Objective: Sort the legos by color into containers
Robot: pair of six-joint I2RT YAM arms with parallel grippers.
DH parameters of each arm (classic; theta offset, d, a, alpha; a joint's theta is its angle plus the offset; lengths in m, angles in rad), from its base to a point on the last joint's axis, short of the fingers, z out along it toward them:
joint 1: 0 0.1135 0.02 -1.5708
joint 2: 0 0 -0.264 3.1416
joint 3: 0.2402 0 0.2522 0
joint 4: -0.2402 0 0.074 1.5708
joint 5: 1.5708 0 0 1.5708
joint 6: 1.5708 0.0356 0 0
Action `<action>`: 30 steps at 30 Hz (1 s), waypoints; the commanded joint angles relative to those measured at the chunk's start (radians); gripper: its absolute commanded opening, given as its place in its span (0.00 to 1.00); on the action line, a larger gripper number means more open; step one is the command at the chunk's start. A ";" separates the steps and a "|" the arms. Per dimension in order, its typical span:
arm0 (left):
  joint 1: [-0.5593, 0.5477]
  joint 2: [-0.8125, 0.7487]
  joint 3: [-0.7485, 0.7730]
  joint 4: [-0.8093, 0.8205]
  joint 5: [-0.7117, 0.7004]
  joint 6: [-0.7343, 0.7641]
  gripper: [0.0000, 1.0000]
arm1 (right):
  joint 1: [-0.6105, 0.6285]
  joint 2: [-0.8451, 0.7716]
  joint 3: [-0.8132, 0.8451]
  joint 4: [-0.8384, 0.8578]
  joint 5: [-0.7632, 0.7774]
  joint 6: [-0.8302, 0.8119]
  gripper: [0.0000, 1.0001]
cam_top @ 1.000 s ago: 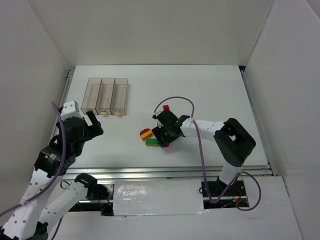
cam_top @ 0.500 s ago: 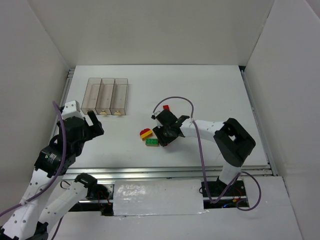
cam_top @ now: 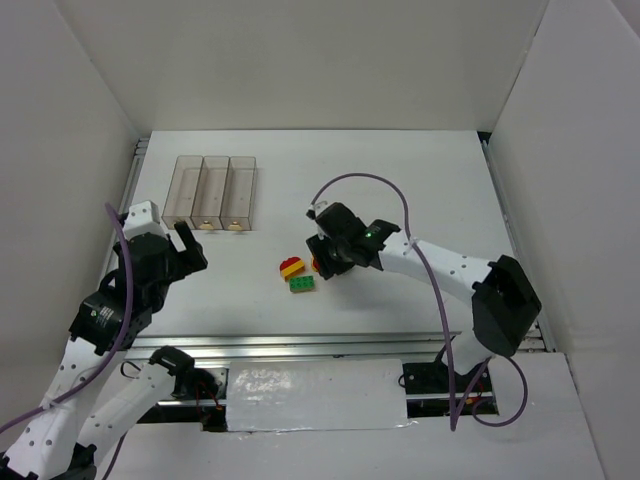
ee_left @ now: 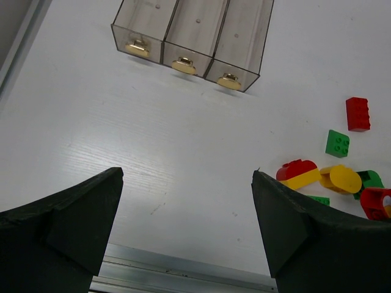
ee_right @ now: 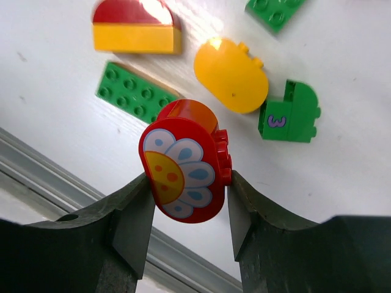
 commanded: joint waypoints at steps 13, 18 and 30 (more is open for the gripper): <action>0.165 -0.014 0.029 -0.034 -0.126 -0.065 1.00 | 0.009 0.698 1.125 -0.104 0.099 0.362 0.00; 0.167 -0.032 0.020 -0.011 -0.093 -0.042 0.99 | 0.009 0.755 1.108 0.116 0.063 0.422 0.00; 0.165 -0.034 0.008 0.021 -0.021 -0.007 0.99 | -0.003 0.903 1.177 0.298 0.033 0.473 0.15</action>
